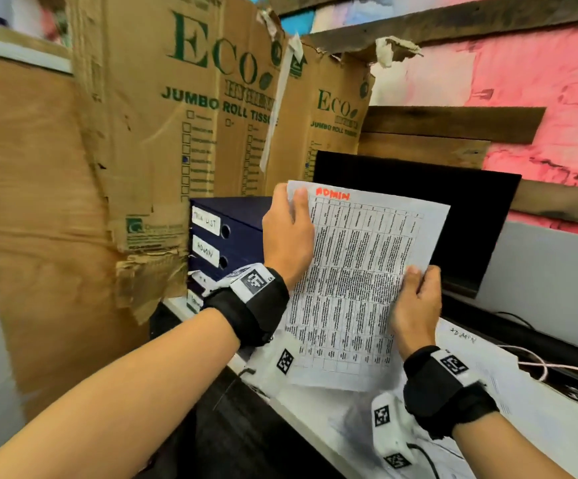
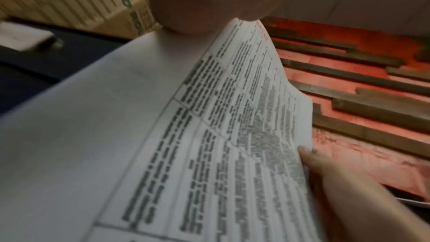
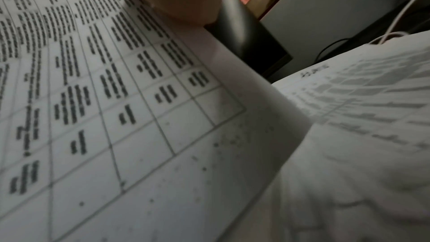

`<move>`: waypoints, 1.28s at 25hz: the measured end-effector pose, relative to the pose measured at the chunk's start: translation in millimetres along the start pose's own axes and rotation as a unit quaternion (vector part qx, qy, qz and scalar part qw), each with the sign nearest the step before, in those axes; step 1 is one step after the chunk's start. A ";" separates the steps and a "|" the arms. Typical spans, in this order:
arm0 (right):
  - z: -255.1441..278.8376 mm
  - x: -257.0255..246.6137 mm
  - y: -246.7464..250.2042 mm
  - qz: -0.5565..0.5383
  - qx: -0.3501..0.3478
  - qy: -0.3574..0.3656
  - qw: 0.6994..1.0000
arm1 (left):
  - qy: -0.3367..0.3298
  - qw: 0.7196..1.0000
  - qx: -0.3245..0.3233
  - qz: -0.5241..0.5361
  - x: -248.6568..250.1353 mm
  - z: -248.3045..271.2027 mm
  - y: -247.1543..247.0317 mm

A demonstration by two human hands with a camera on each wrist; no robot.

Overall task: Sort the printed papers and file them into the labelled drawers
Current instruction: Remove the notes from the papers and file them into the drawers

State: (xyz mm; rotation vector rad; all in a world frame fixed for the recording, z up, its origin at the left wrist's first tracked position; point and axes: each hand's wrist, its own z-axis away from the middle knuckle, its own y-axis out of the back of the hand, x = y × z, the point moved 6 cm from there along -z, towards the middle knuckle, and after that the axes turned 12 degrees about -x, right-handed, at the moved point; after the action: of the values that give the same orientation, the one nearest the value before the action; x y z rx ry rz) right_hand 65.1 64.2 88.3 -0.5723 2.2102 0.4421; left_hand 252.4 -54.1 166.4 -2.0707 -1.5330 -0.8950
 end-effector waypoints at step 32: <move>-32.0 -89.1 -137.3 -0.017 -0.073 -0.024 0.997 | 0.284 0.862 -0.314 -0.279 -94.6 61.3 267.4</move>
State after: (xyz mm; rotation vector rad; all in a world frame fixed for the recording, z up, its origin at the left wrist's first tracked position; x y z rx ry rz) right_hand 170.6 -43.5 159.8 -0.6681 2.1315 0.5969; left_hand 503.8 -161.5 69.2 -1.4365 -1.6300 -2.2411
